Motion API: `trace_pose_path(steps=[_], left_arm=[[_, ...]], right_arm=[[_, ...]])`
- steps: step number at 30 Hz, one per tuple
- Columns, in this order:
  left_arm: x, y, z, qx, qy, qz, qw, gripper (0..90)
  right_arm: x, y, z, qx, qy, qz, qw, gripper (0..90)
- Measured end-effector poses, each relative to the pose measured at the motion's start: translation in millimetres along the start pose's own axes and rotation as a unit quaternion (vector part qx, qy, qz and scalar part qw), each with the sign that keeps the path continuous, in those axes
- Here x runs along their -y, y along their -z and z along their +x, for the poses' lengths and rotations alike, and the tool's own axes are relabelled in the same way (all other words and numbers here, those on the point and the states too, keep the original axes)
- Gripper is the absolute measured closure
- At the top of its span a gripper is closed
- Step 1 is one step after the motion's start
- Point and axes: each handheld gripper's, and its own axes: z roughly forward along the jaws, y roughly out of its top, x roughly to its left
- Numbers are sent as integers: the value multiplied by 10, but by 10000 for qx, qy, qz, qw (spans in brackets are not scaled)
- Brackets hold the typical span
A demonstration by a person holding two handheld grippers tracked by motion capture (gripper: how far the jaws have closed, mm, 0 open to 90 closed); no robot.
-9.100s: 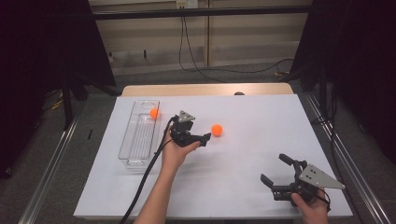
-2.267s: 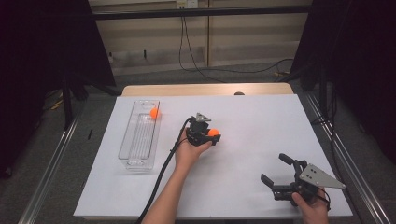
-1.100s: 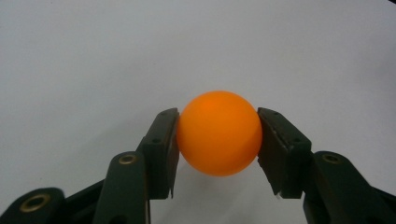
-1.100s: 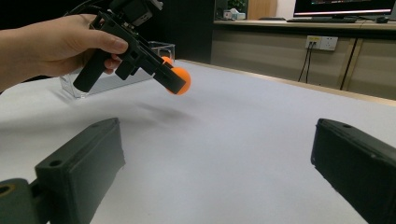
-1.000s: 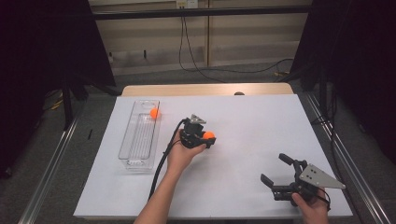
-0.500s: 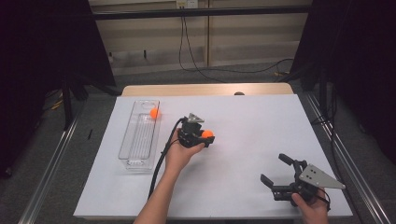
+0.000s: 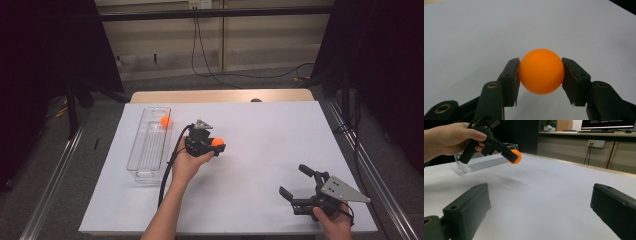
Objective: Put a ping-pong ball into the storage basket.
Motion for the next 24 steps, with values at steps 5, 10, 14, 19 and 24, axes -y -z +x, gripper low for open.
trace_pose_path(steps=[5,10,14,19,24], left_arm=[[10,36,50,-25,65,-5,10000,509],[17,78,96,-18,174,-42,9998,509],[18,118,126,-58,203,-72,9998,509],[33,147,153,-156,228,-33,9996,509],[28,188,160,-179,205,-82,9996,509]], right_arm=[[-1,1,0,3,7,-4,10000,22],[-1,-1,3,4,20,-1,10000,22],[-2,0,4,5,21,-1,10000,22],[-3,1,5,-1,30,-1,10000,22],[-3,3,1,2,36,-8,10000,23]])
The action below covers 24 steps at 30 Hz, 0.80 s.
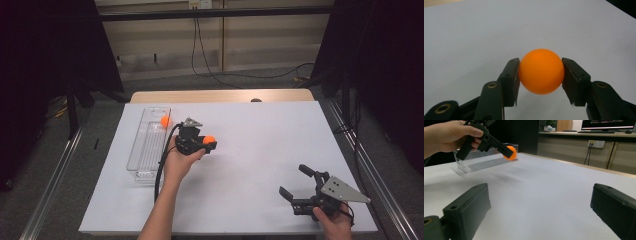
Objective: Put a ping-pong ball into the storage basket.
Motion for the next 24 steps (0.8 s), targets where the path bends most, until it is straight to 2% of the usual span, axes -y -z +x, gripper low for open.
trace_pose_path(steps=[13,24], left_arm=[[7,114,57,-88,141,-116,9998,509],[9,199,77,-102,154,-109,9998,509]], right_arm=[[0,-1,6,-5,-4,6,10000,22],[0,1,-10,22,-17,-12,10000,23]])
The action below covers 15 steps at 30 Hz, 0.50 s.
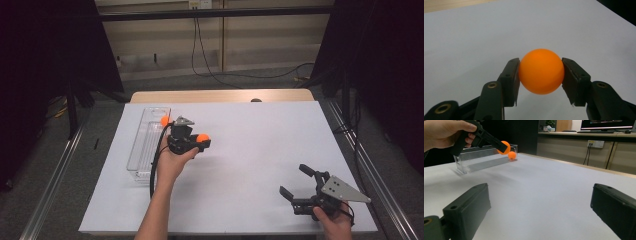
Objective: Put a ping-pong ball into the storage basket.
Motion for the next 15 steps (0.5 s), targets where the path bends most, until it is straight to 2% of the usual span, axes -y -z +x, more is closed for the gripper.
trace_pose_path(steps=[15], left_arm=[[-2,134,80,-89,99,-34,9999,509]], right_arm=[[0,-5,6,-14,4,4,10000,23]])
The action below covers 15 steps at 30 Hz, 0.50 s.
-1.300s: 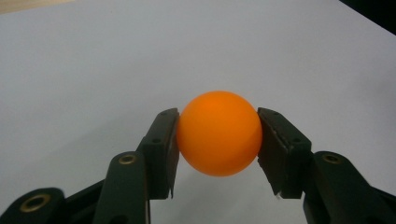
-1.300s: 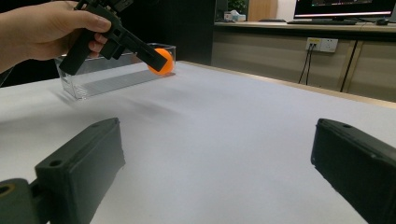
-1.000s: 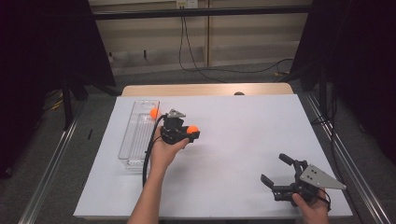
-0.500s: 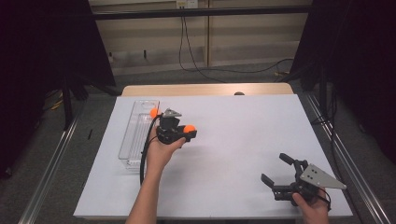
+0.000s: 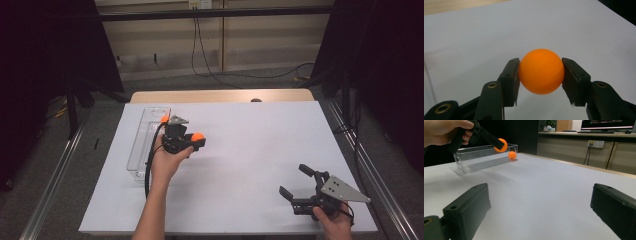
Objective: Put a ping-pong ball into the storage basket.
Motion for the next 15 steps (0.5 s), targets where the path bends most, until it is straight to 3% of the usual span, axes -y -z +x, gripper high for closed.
trace_pose_path(steps=[15], left_arm=[[-4,122,85,-79,15,-18,10000,509]], right_arm=[[-3,5,-2,7,8,-8,10000,22]])
